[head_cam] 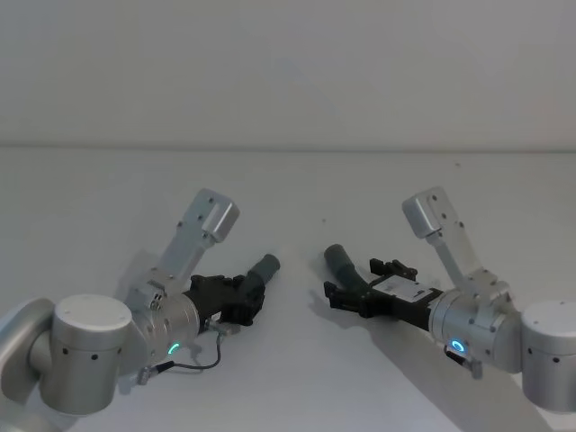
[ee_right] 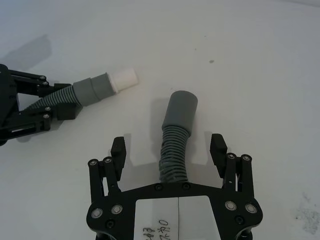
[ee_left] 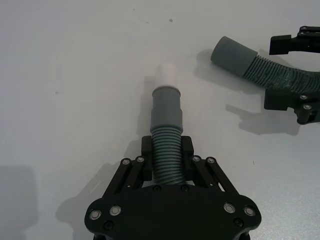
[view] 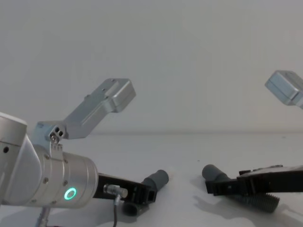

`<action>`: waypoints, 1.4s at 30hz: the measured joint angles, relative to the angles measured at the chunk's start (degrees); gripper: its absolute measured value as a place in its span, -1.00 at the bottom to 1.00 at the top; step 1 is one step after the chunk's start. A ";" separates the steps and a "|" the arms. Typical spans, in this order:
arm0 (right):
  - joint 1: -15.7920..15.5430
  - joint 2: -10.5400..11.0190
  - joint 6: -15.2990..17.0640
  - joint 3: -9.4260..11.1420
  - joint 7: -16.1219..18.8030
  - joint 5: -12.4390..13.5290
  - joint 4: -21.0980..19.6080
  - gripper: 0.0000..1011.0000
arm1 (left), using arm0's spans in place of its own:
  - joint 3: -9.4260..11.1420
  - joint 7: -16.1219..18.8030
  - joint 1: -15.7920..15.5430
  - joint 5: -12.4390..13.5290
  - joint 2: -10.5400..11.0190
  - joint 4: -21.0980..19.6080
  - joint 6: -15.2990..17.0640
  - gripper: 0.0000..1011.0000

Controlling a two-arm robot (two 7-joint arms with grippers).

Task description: Use both hands to pick up one end of the pipe from the table, align the ends, and insert them.

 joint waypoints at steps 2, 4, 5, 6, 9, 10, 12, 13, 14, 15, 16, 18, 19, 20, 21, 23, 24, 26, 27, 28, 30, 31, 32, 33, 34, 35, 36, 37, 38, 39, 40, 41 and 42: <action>0.08 0.10 0.03 -0.13 0.17 -0.06 0.11 0.98 | -0.01 0.00 0.00 0.00 0.00 0.00 0.00 -0.35; 0.16 0.15 0.07 -0.24 0.26 -0.10 0.20 0.98 | -0.02 0.00 0.00 0.00 0.00 0.00 0.00 -0.35; 0.22 0.21 0.13 -0.32 0.42 -0.13 0.25 0.98 | -0.02 0.00 0.00 0.01 0.00 0.00 0.00 -0.35; 0.25 0.24 0.17 -0.35 0.48 -0.15 0.28 0.98 | -0.03 0.00 0.00 0.01 0.00 0.00 0.00 -0.35; 0.40 0.33 0.31 -0.52 0.65 -0.26 0.40 0.98 | -0.03 0.00 0.00 0.01 0.00 0.00 0.00 -0.35; 0.42 0.35 0.32 -0.54 0.67 -0.29 0.42 0.98 | -0.04 0.00 0.00 0.01 0.00 0.00 0.00 -0.35; 0.50 0.39 0.34 -0.62 0.72 -0.40 0.46 0.98 | -0.05 0.00 0.00 0.01 0.00 0.00 0.00 -0.35; 0.53 0.40 0.34 -0.64 0.74 -0.44 0.47 0.98 | -0.05 0.00 0.00 0.01 0.01 0.00 0.00 -0.35; 0.56 0.41 0.34 -0.67 0.77 -0.54 0.48 0.98 | -0.05 0.00 0.00 0.01 0.01 0.00 0.00 -0.35; 0.57 0.41 0.34 -0.68 0.78 -0.57 0.48 0.98 | -0.05 0.00 0.00 0.01 0.01 0.00 0.00 -0.35; 0.59 0.41 0.34 -0.68 0.80 -0.60 0.49 0.98 | -0.05 0.00 0.00 0.01 0.01 0.00 0.00 -0.35; 0.64 0.42 0.33 -0.70 0.84 -0.67 0.50 0.98 | -0.05 0.00 0.00 0.00 0.01 0.00 0.00 -0.35; 0.65 0.41 0.32 -0.70 0.85 -0.69 0.51 0.93 | -0.05 0.00 0.00 0.00 0.01 0.00 0.00 -0.35; 0.68 0.41 0.32 -0.71 0.86 -0.73 0.51 0.93 | -0.05 0.00 0.00 0.01 0.01 0.00 0.00 -0.35; 0.70 0.41 0.31 -0.71 0.88 -0.79 0.52 0.89 | -0.05 0.00 0.00 0.00 0.01 0.00 0.00 -0.35; 0.72 0.42 0.31 -0.72 0.89 -0.82 0.53 0.81 | -0.05 0.00 0.00 0.01 0.01 0.00 0.00 -0.35; 0.73 0.42 0.30 -0.73 0.90 -0.86 0.54 0.76 | -0.05 0.00 0.00 0.01 0.00 0.00 0.00 -0.35; 0.75 0.42 0.30 -0.74 0.91 -0.89 0.54 0.67 | -0.05 0.00 0.00 0.01 0.01 0.00 0.00 -0.35; 0.76 0.42 0.29 -0.75 0.91 -0.94 0.55 0.59 | -0.05 0.00 0.00 0.01 0.01 0.00 0.00 -0.35; 0.76 0.41 0.29 -0.75 0.92 -0.95 0.56 0.57 | -0.05 0.01 0.00 0.01 0.01 0.00 0.00 -0.35; 0.77 0.41 0.29 -0.76 0.93 -0.97 0.57 0.44 | -0.05 0.01 0.00 0.01 0.01 0.00 0.00 -0.35; 0.78 0.41 0.28 -0.77 0.94 -0.99 0.58 0.37 | -0.05 0.01 0.00 0.01 0.01 0.00 0.00 -0.35; 0.79 0.41 0.28 -0.77 0.94 -1.00 0.58 0.33 | -0.05 0.00 0.00 0.01 0.01 0.00 0.00 -0.35; 0.79 0.41 0.27 -0.77 0.95 -1.01 0.58 0.21 | -0.05 0.01 0.00 0.01 0.01 0.00 0.00 -0.35; 0.79 0.41 0.27 -0.77 0.95 -1.02 0.58 0.19 | -0.05 0.01 0.00 0.01 0.01 0.00 0.00 -0.35; 0.79 0.41 0.27 -0.77 0.95 -1.02 0.58 0.19 | -0.05 0.01 0.00 0.01 0.01 0.00 0.00 -0.35; 0.80 0.41 0.26 -0.77 0.96 -1.03 0.58 0.09 | -0.05 0.00 0.00 0.01 0.01 0.00 0.00 -0.35; 0.81 0.41 0.26 -0.77 0.96 -1.04 0.58 0.05 | -0.05 0.01 0.00 0.01 0.01 0.00 0.00 -0.35; 0.81 0.41 0.25 -0.77 0.96 -1.04 0.58 -0.07 | -0.05 0.01 0.00 0.01 0.01 0.00 0.00 -0.35; 0.82 0.41 0.25 -0.77 0.96 -1.05 0.58 -0.15 | -0.05 0.01 0.00 0.01 0.01 -0.01 0.00 -0.35; 0.82 0.41 0.25 -0.77 0.96 -1.05 0.58 -0.21 | -0.05 0.01 0.00 0.01 0.01 0.00 0.00 -0.35; 0.83 0.41 0.24 -0.77 0.96 -1.06 0.58 -0.27 | -0.05 0.01 0.00 0.01 0.01 0.00 0.00 -0.35; 0.84 0.41 0.24 -0.77 0.96 -1.07 0.58 -0.35 | -0.05 0.01 0.00 0.01 0.01 0.00 0.00 -0.35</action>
